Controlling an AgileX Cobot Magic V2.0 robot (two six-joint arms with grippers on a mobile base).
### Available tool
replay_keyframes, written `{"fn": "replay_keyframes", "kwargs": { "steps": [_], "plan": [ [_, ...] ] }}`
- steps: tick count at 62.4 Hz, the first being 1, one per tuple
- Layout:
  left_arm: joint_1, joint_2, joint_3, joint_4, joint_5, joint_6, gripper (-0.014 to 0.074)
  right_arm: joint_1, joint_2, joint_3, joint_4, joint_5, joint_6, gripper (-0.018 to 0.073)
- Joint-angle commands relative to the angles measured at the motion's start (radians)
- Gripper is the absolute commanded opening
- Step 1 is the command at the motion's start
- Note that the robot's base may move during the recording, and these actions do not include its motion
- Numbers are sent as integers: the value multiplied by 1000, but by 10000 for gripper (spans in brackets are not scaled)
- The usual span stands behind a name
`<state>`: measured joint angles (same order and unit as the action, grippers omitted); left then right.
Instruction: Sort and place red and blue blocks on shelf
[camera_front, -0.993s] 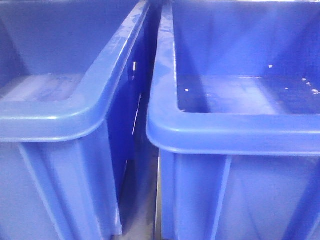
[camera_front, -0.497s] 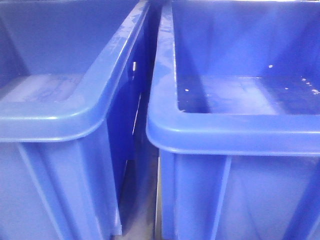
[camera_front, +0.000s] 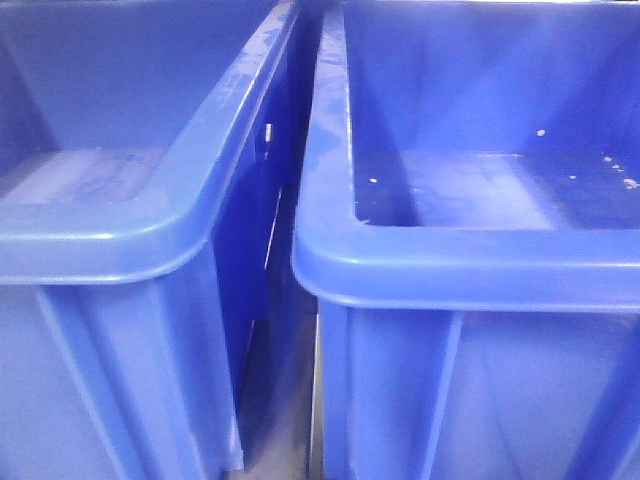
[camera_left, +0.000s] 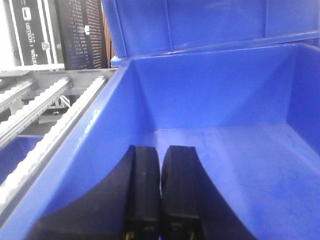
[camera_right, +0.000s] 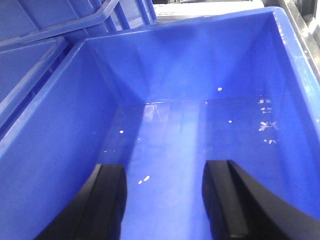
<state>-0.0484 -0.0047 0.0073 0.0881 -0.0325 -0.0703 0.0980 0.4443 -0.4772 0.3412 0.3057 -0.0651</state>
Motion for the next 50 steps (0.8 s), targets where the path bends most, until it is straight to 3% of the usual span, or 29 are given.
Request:
{"fn": "replay_keyframes", "kwargs": {
  "steps": [1, 32, 45, 50],
  "plan": [
    [2, -21, 37, -20, -80, -7, 84, 0, 11, -39, 11, -83, -7, 459],
    [2, -17, 37, -57, -40, -2, 84, 0, 11, -39, 11, -83, -7, 459],
    [2, -17, 37, -183, -33, 158, 84, 0, 11, -39, 11, -83, -7, 459],
    [2, -17, 37, -183, -33, 162, 84, 0, 11, -39, 11, -83, -7, 459]
  ]
}}
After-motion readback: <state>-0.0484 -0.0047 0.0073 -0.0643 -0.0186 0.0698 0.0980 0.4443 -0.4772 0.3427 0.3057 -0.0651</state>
